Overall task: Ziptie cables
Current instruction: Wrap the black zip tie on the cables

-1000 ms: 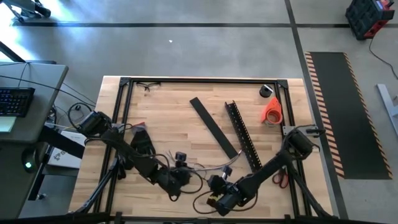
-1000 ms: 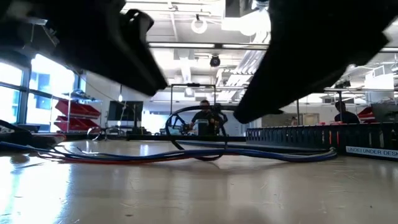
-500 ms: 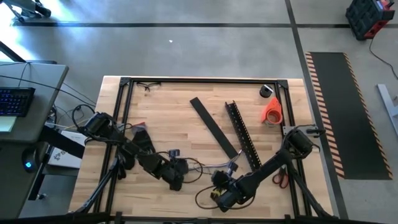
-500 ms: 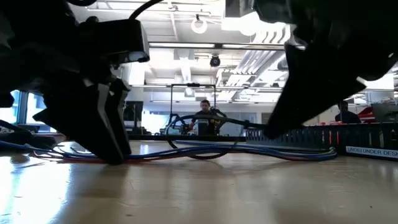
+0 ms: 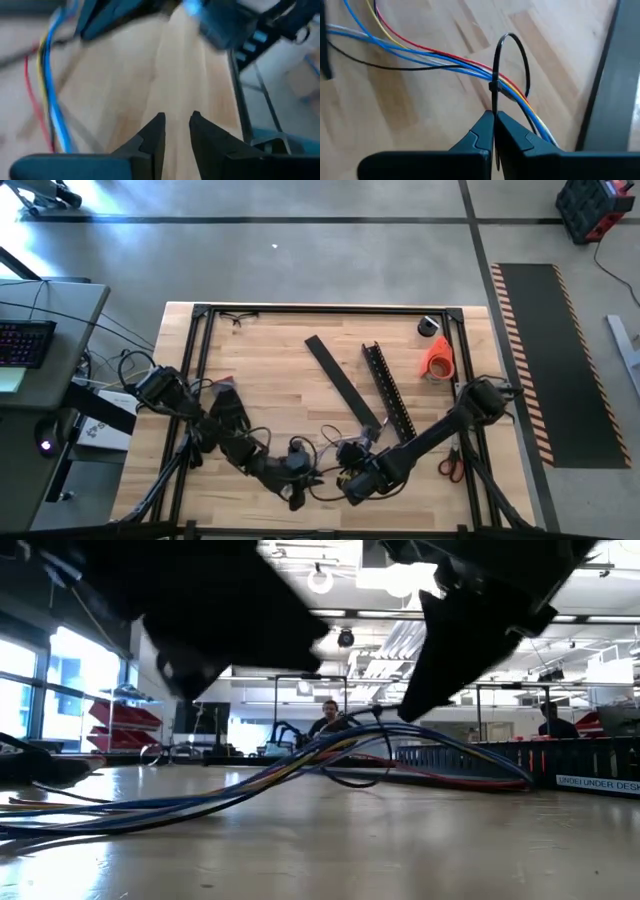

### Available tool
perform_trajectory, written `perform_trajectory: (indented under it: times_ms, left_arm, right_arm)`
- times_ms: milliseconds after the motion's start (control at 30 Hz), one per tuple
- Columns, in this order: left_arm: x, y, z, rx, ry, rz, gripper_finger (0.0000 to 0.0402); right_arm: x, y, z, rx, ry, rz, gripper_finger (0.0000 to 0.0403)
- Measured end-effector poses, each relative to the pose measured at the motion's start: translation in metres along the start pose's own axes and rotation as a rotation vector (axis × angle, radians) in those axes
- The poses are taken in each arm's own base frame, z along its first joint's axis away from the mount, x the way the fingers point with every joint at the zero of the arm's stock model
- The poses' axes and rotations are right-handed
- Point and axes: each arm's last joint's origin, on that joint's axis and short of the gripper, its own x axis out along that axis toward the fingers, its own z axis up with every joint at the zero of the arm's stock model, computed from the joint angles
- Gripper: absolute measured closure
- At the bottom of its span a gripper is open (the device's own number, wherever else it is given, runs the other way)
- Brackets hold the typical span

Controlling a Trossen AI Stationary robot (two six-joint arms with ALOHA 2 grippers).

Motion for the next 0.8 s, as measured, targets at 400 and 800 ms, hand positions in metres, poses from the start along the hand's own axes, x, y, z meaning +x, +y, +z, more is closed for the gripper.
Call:
perform_trajectory:
  times_ms: [400,800]
  left_arm:
    - [-0.01,-0.032,0.016,0.468,-0.158,0.201,0.0334]
    - [0.009,-0.005,0.028,0.857,-0.048,0.24,0.0274]
  right_arm:
    - [0.006,-0.011,-0.014,0.087,-0.097,0.259,0.0403]
    - [0.011,-0.032,-0.048,0.331,-0.328,0.62,0.0403]
